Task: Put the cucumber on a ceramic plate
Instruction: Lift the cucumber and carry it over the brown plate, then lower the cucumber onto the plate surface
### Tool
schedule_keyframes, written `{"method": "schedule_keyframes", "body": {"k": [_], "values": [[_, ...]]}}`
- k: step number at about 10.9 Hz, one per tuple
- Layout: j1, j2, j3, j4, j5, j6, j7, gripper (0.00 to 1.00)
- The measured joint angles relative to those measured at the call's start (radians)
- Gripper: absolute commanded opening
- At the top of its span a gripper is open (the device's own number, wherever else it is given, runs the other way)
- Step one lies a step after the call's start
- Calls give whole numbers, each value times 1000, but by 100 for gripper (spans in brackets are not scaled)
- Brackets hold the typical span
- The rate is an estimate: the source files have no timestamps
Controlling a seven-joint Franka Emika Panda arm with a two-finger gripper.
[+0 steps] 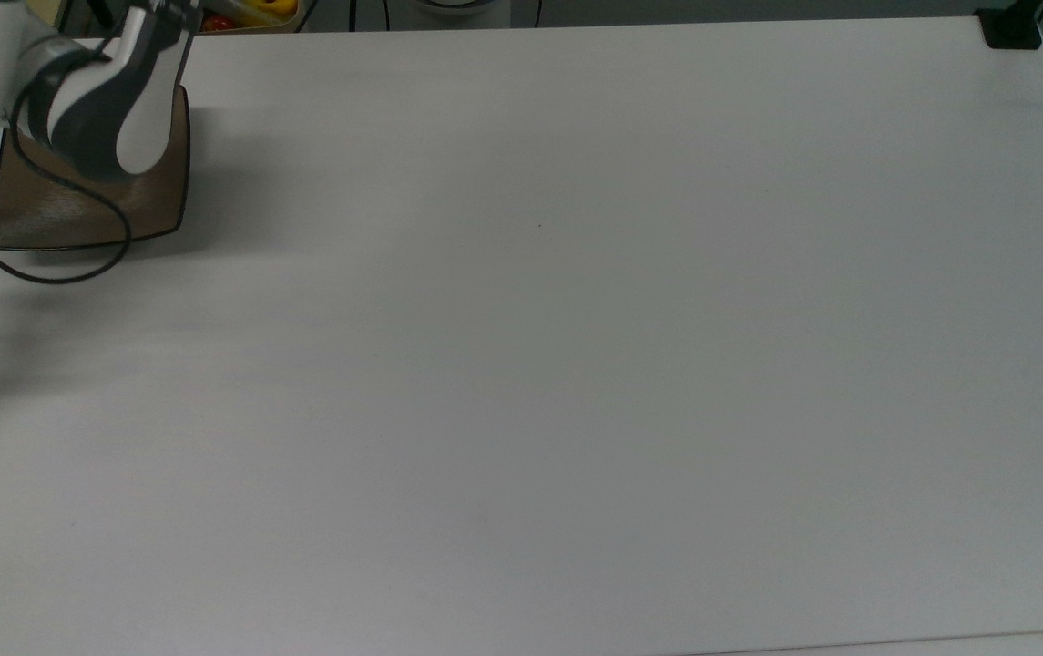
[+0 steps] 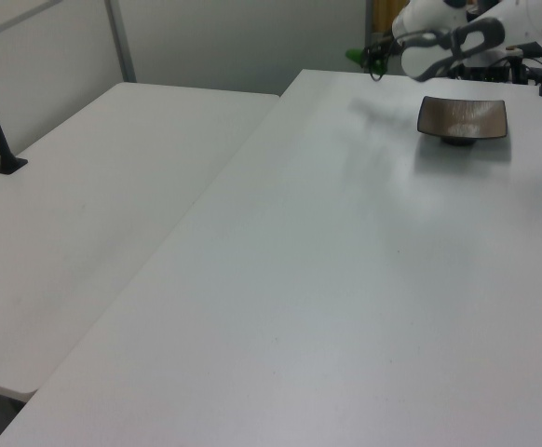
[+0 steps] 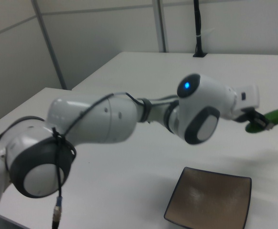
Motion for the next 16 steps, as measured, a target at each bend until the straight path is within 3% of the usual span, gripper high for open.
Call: {"method": "schedule_keyframes", "body": {"k": [4, 9, 13, 16], "values": [[75, -211, 3, -87, 75, -243, 1, 11], [145, -465, 4, -243, 79, -581, -63, 12], [136, -589, 2, -327, 94, -889, -357, 12], [38, -621, -2, -399, 143, -952, -649, 14]]}}
